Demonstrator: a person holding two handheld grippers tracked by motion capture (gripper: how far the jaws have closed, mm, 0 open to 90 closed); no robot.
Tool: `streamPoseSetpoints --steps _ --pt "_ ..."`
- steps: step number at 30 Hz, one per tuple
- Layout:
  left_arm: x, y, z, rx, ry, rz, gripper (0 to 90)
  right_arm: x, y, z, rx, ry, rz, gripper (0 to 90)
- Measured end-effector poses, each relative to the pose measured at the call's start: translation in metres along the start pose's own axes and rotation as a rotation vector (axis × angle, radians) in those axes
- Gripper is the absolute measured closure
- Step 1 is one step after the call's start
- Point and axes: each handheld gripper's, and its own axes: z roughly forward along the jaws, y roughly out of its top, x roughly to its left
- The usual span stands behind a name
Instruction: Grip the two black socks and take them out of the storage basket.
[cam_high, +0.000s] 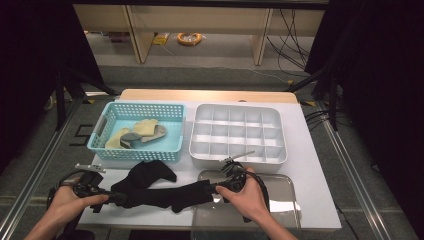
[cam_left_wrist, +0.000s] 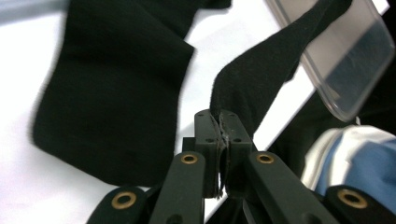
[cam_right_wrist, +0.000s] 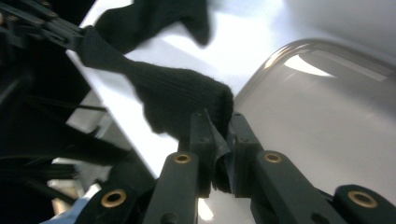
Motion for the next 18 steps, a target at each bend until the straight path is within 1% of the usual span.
streamPoseSetpoints --steps 1,2,3,4,5,6,7,8,9,10,11,12,13,14,15,16,17,18 --pt "0.0003 0.0018 -0.0011 0.023 0.032 -0.004 87.1 0.0009 0.0009 0.0011 0.001 -0.031 0.025 82.3" --pt "0.0022 0.0027 0.0002 0.025 0.026 -0.007 87.2 -0.0004 0.0017 0.0021 -0.012 -0.026 0.016 81.1" --pt "0.0027 0.0040 -0.0001 0.034 0.064 -0.004 87.2 -0.0004 0.0026 0.0018 -0.014 -0.050 0.018 80.1" --pt "0.0045 0.0047 0.0008 0.031 0.069 -0.013 87.1 -0.0016 0.0033 0.0022 -0.035 -0.048 -0.005 79.5" --pt "0.0058 0.0052 0.0012 0.032 0.084 -0.017 87.0 -0.0023 0.0040 0.0023 -0.047 -0.065 -0.013 79.1" --pt "0.0072 0.0051 0.0022 0.027 0.069 -0.024 86.9 -0.0027 0.0045 0.0013 -0.054 -0.075 -0.015 78.0" --pt "0.0080 0.0054 0.0021 0.031 0.075 -0.019 86.8 -0.0034 0.0045 0.0016 -0.060 -0.086 -0.020 78.0" --pt "0.0076 0.0061 0.0015 0.036 0.092 -0.016 86.5 -0.0040 0.0043 0.0014 -0.058 -0.083 -0.020 78.0" --pt "0.0086 0.0066 0.0019 0.036 0.084 -0.007 86.4 -0.0052 0.0040 0.0022 -0.062 -0.075 -0.026 77.9" --pt "0.0076 0.0073 0.0025 0.029 0.088 -0.010 86.3 -0.0050 0.0035 0.0024 -0.062 -0.087 -0.024 77.7" --pt "0.0067 0.0079 0.0016 0.041 0.105 -0.004 86.3 -0.0050 0.0033 0.0031 -0.058 -0.078 -0.030 77.4" --pt "0.0060 0.0083 0.0017 0.040 0.108 -0.006 86.3 -0.0035 0.0028 0.0036 -0.055 -0.083 -0.021 77.2" --pt "0.0058 0.0085 0.0015 0.041 0.111 -0.008 86.1 -0.0032 0.0026 0.0047 -0.057 -0.097 -0.036 77.0" --pt "0.0063 0.0084 0.0009 0.039 0.107 -0.018 85.9 -0.0020 0.0025 0.0057 -0.050 -0.083 -0.028 76.7" --pt "0.0070 0.0080 0.0003 0.037 0.109 -0.017 85.8 -0.0005 0.0023 0.0063 -0.037 -0.071 -0.022 76.6" --pt "0.0073 0.0078 -0.0014 0.050 0.120 -0.010 85.7 0.0023 0.0019 0.0063 -0.025 -0.066 0.004 76.5" --pt "0.0077 0.0067 -0.0021 0.056 0.109 -0.013 85.7 -0.0007 0.0022 0.0066 -0.035 -0.081 -0.041 76.5" --pt "0.0063 0.0057 -0.0029 0.071 0.116 -0.001 85.7 0.0003 0.0019 0.0066 -0.034 -0.077 -0.032 76.5"
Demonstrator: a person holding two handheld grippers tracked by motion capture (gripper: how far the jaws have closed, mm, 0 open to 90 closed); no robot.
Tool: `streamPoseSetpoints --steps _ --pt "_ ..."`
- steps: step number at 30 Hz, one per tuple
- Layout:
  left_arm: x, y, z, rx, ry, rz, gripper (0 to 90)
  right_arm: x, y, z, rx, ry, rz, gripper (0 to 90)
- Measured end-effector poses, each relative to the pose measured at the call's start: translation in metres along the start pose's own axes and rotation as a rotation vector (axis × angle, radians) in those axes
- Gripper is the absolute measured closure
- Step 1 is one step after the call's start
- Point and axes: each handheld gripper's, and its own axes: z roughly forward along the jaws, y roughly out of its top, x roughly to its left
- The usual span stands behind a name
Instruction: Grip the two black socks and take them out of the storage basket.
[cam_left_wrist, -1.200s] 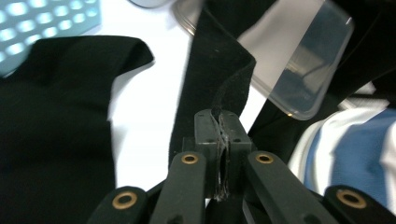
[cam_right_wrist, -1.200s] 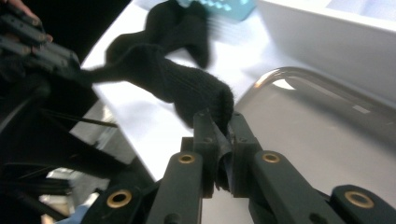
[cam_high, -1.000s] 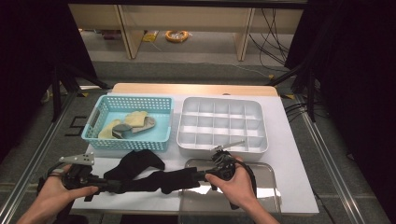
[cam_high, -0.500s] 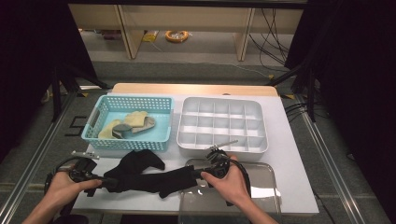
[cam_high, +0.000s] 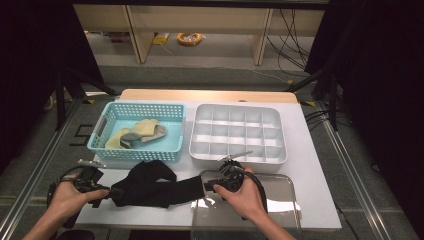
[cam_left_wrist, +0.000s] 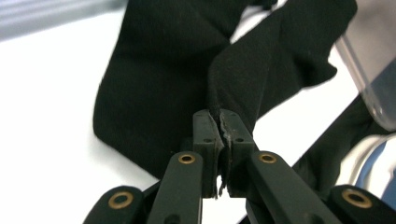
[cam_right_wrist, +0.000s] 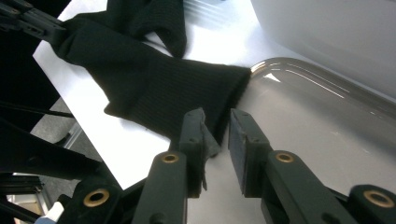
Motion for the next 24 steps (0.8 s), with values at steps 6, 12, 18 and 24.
streamPoseSetpoints --steps 6,12,18,24 --pt "-0.006 -0.004 -0.008 0.086 -0.011 0.071 82.2 0.001 0.000 -0.003 -0.022 -0.014 -0.017 76.6" --pt "0.008 0.006 -0.026 -0.081 0.110 0.043 56.3 0.004 -0.001 -0.004 -0.015 -0.004 -0.003 76.6" --pt "0.035 0.010 -0.020 -0.088 0.189 -0.013 54.1 0.001 -0.001 -0.006 -0.029 -0.015 -0.019 76.6" --pt "0.045 0.007 -0.002 0.001 0.165 -0.042 58.3 0.002 -0.001 -0.006 -0.028 -0.002 -0.012 76.4"
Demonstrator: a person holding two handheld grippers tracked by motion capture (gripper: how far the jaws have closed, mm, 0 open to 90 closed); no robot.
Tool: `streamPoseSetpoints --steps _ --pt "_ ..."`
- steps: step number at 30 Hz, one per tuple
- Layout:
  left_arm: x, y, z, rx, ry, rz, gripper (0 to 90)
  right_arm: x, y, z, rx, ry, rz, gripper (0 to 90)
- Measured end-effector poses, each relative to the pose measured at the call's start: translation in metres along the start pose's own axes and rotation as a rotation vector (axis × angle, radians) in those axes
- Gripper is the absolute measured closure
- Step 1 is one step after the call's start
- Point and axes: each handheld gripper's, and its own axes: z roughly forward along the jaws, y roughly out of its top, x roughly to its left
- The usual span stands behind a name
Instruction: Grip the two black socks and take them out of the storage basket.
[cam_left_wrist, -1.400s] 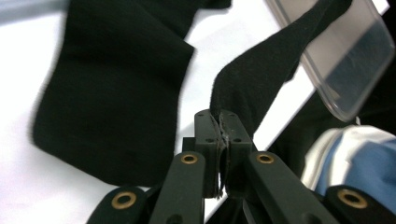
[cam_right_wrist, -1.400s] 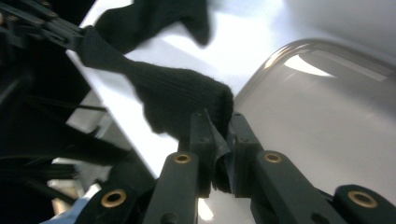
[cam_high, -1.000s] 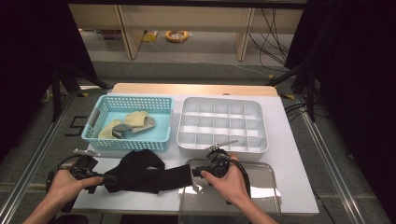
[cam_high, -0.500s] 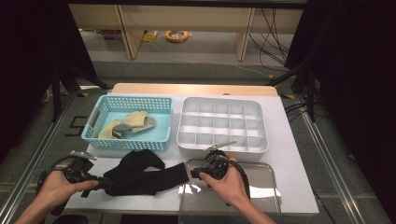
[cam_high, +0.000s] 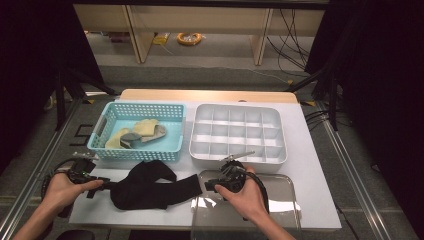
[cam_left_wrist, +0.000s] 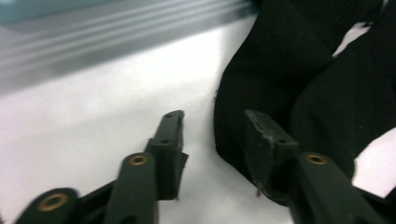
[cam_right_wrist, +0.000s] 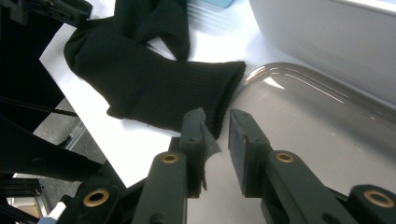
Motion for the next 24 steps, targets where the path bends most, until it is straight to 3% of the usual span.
streamPoseSetpoints --steps 5,7,8,12,18,19,21,22,24 --pt "0.004 0.004 0.004 -0.016 -0.016 -0.042 68.2 0.000 0.000 0.000 0.000 -0.005 -0.005 76.3" --pt "0.006 0.007 0.004 -0.025 -0.042 -0.061 68.5 -0.002 0.000 0.001 0.001 0.011 -0.028 76.2" --pt "0.005 0.009 0.004 -0.044 -0.050 -0.072 67.6 0.000 0.000 0.000 0.001 0.005 -0.011 76.2" --pt "-0.001 0.021 0.005 -0.062 -0.021 -0.009 60.2 0.000 0.000 -0.001 -0.001 -0.016 -0.003 76.2" --pt "-0.008 0.038 0.029 -0.078 -0.051 0.085 54.9 0.001 -0.001 0.001 0.010 0.008 -0.007 75.9" --pt "-0.009 0.039 0.030 -0.066 -0.058 0.113 54.5 0.000 -0.001 0.000 0.011 0.002 -0.016 75.9" --pt "-0.014 0.043 0.034 -0.081 -0.066 0.127 54.8 0.003 -0.002 0.000 0.011 0.008 0.022 75.9" --pt "-0.014 0.045 0.034 -0.068 -0.062 0.157 55.7 0.000 -0.001 0.000 0.002 0.009 -0.006 76.0" --pt "-0.019 0.047 0.039 -0.074 -0.086 0.146 60.7 0.001 -0.001 0.000 0.006 -0.002 0.000 76.0"
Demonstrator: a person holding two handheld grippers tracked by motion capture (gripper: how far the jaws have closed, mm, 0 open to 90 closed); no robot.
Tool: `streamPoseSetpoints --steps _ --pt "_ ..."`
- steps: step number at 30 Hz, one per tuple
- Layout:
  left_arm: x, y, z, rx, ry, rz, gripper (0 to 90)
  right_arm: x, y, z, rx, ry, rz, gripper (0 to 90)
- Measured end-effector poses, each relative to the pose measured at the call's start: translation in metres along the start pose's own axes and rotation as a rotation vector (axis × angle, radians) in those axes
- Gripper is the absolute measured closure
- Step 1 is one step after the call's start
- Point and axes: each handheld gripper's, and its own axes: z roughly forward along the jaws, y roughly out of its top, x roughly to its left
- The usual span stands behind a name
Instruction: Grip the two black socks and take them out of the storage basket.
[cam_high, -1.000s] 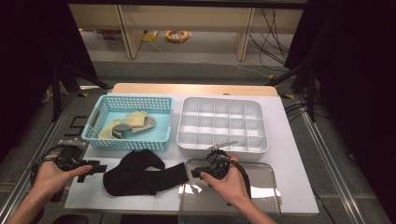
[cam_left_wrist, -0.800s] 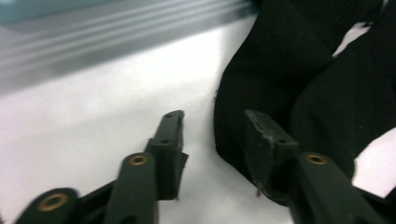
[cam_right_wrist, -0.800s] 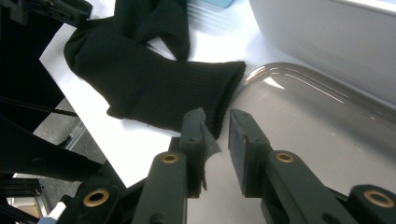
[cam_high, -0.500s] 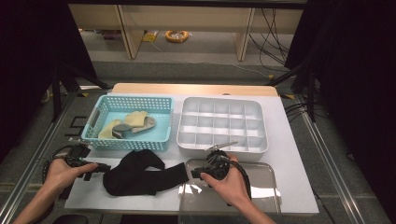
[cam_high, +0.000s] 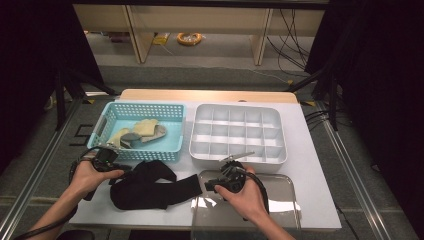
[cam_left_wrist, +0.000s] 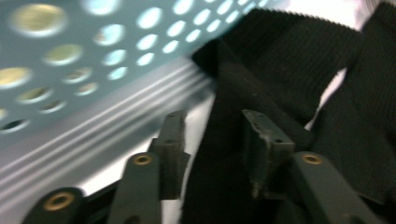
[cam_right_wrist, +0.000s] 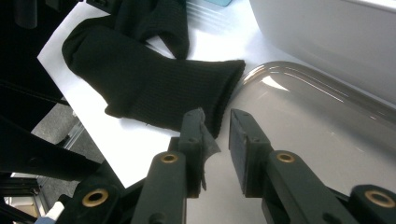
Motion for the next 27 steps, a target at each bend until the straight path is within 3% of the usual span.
streamPoseSetpoints --steps 1,3,4,5,6,7,8,10,13,14,19,23,27 --pt "-0.002 0.001 0.002 0.002 -0.007 -0.010 64.0 0.000 0.000 0.000 0.000 -0.002 -0.001 76.0" --pt "-0.002 0.002 0.003 0.024 -0.005 0.009 71.7 -0.001 0.000 0.000 -0.002 -0.005 -0.011 76.1" --pt "0.000 0.003 0.001 0.055 0.000 0.048 75.6 -0.001 0.000 0.000 -0.002 -0.004 -0.011 76.2" --pt "-0.003 0.004 0.003 0.021 -0.003 0.018 79.3 -0.001 -0.001 0.000 -0.001 -0.007 -0.009 76.3" --pt "-0.003 0.005 0.001 0.032 -0.006 0.046 83.6 -0.002 -0.001 0.000 -0.004 -0.006 -0.010 76.3" --pt "-0.006 0.006 0.002 -0.001 -0.013 0.012 86.7 -0.002 -0.001 0.000 -0.006 -0.013 -0.016 76.4" --pt "-0.007 0.008 -0.001 0.003 -0.014 0.018 88.0 -0.003 -0.001 0.000 -0.006 -0.017 -0.015 76.4" --pt "-0.012 0.011 -0.008 -0.016 0.000 0.018 88.9 -0.002 -0.001 -0.001 -0.005 -0.012 -0.005 76.4" --pt "-0.016 0.018 -0.029 -0.020 0.028 0.086 89.0 -0.002 -0.001 0.000 -0.017 -0.014 -0.008 76.4" --pt "-0.019 0.020 -0.035 -0.047 0.030 0.076 88.9 -0.002 -0.001 0.000 -0.018 -0.014 -0.007 76.3" --pt "-0.032 0.030 -0.064 -0.133 0.042 0.127 88.8 -0.001 -0.001 0.000 -0.017 -0.016 -0.008 76.3" --pt "-0.040 0.038 -0.080 -0.159 0.040 0.151 88.5 -0.001 -0.001 0.000 -0.017 -0.017 -0.008 76.3" --pt "-0.054 0.041 -0.086 -0.183 -0.015 0.136 88.7 0.000 0.000 -0.001 -0.018 -0.014 -0.007 76.4"
